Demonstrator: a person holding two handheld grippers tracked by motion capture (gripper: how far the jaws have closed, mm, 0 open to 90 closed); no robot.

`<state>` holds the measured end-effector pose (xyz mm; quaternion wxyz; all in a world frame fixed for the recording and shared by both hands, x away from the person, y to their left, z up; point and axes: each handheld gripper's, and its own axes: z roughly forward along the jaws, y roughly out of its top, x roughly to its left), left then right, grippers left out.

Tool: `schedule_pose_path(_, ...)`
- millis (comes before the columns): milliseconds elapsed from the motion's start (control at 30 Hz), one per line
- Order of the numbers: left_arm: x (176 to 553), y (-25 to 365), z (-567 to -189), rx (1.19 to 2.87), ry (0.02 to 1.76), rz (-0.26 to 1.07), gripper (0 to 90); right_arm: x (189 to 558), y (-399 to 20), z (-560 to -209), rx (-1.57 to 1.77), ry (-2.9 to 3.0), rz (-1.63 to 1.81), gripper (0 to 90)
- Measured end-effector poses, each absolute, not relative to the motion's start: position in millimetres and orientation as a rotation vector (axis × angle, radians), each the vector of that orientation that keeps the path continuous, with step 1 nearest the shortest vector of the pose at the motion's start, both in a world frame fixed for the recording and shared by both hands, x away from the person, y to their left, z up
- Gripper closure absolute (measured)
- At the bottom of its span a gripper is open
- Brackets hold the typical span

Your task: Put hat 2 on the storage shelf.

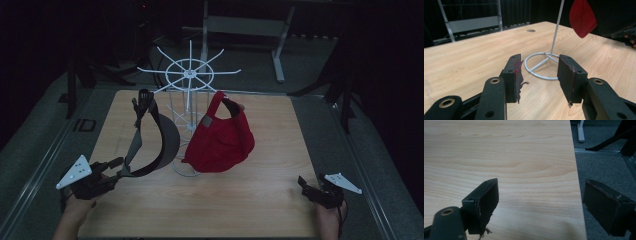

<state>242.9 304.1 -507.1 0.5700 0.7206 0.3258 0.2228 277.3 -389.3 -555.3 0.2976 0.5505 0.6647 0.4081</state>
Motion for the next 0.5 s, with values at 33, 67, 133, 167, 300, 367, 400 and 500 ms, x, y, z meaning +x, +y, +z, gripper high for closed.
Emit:
schedule_pose_path(33, 243, 303, -510, 1.698, 0.766, 0.522, 55.2, 277, -389, -555, 1.464, 1.766, 1.084, 13.7)
schedule_pose_path(67, 243, 302, -513, 1.701, 0.766, 0.52, 55.2, 277, -389, -555, 1.463, 1.767, 1.084, 13.7)
schedule_pose_path(133, 243, 301, -518, 1.698, 0.774, 0.505, 55.2, 277, -389, -555, 1.46, 1.766, 1.084, 13.7)
schedule_pose_path(167, 243, 300, -522, 1.703, 0.777, 0.498, 55.2, 277, -389, -555, 1.462, 1.767, 1.084, 13.7)
schedule_pose_path(300, 243, 297, -530, 1.723, 0.79, 0.489, 55.2, 277, -389, -555, 1.461, 1.768, 1.081, 13.7)
schedule_pose_path(367, 242, 297, -533, 1.722, 0.795, 0.483, 55.2, 277, -389, -555, 1.461, 1.766, 1.081, 13.7)
schedule_pose_path(400, 242, 297, -535, 1.72, 0.801, 0.485, 55.1, 277, -389, -555, 1.461, 1.763, 1.083, 13.7)
schedule_pose_path(500, 240, 295, -538, 1.73, 0.807, 0.488, 55.1, 277, -389, -555, 1.46, 1.762, 1.086, 13.7)
